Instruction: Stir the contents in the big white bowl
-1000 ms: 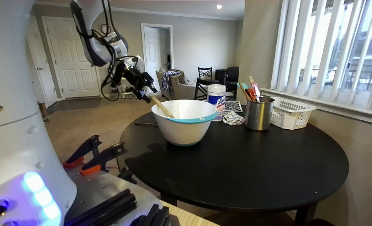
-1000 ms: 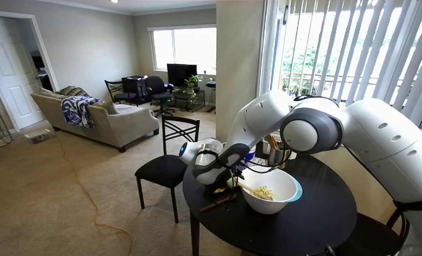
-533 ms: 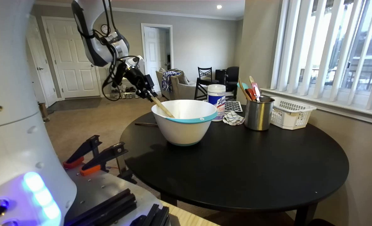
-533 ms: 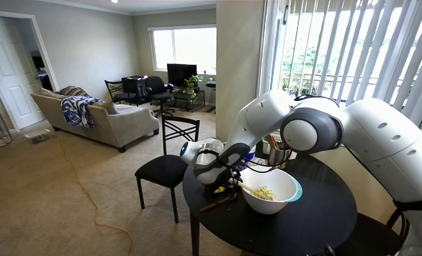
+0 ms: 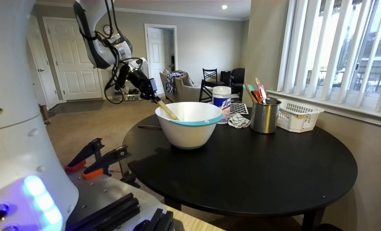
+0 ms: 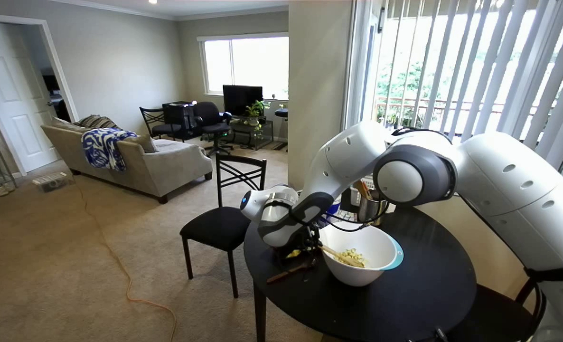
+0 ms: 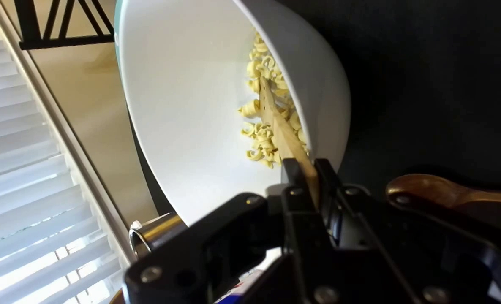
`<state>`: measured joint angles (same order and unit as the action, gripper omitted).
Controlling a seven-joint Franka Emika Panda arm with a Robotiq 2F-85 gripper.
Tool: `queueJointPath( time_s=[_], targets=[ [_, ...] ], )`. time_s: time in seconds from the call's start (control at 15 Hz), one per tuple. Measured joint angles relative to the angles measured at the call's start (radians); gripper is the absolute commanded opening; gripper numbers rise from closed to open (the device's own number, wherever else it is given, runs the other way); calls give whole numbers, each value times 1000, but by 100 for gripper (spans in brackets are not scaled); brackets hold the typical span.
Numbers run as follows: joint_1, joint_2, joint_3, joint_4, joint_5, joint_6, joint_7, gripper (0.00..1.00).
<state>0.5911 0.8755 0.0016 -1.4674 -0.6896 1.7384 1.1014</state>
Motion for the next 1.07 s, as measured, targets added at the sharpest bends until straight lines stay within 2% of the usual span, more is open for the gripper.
queueJointPath(
  time_s=[0.33,0.67,0.87,1.07],
  targets=[
    [0,-11,1,0,-1,-2,0,5],
    [-19,-82,18,-4,6,-1,-13,5],
    [-73,-131,50,-11,70,18,-62,5],
    [-148,-191,72,-46,164,86,-115,5]
  ],
)
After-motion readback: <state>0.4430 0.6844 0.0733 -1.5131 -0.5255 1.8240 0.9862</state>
